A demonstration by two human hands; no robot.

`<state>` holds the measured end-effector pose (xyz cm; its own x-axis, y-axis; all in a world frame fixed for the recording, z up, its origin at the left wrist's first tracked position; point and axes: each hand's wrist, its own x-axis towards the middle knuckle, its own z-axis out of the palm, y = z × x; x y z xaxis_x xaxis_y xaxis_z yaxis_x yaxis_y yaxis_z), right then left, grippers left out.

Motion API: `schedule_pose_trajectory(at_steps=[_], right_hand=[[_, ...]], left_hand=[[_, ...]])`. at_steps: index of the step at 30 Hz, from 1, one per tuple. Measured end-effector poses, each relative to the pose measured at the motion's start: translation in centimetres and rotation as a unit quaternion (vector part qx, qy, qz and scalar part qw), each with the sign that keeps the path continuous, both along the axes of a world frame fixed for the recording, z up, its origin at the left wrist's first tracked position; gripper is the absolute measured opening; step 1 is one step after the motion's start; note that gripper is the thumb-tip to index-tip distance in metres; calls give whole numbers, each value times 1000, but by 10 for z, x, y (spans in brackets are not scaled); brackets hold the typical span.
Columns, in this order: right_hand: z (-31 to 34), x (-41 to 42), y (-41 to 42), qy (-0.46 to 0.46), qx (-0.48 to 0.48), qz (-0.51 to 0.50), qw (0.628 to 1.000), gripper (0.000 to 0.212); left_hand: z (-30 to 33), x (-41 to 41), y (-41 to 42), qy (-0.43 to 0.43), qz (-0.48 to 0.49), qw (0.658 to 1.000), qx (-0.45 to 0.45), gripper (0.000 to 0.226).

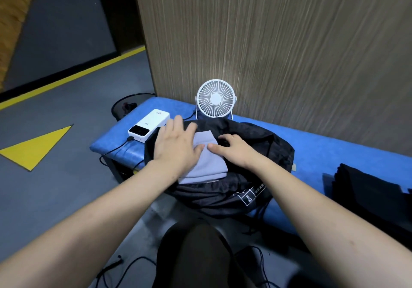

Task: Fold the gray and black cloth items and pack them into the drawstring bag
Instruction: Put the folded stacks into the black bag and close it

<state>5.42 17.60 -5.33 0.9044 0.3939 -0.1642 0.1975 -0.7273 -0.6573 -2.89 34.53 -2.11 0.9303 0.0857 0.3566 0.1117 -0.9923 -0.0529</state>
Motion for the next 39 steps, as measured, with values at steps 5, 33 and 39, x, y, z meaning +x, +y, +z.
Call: schedule_pose_trajectory(at_steps=[5, 33, 39], right_hand=[[4, 0, -12, -37, 12, 52, 998, 28], [-27, 0, -52, -177, -331, 119, 919, 89], [-26, 2, -51, -156, -323, 116, 926, 89]], left_hand=[[1, 13, -24, -24, -252, 967, -8, 28], [-32, 21, 8, 160, -270, 950, 2, 43], [-32, 14, 33, 141, -283, 948, 26, 54]])
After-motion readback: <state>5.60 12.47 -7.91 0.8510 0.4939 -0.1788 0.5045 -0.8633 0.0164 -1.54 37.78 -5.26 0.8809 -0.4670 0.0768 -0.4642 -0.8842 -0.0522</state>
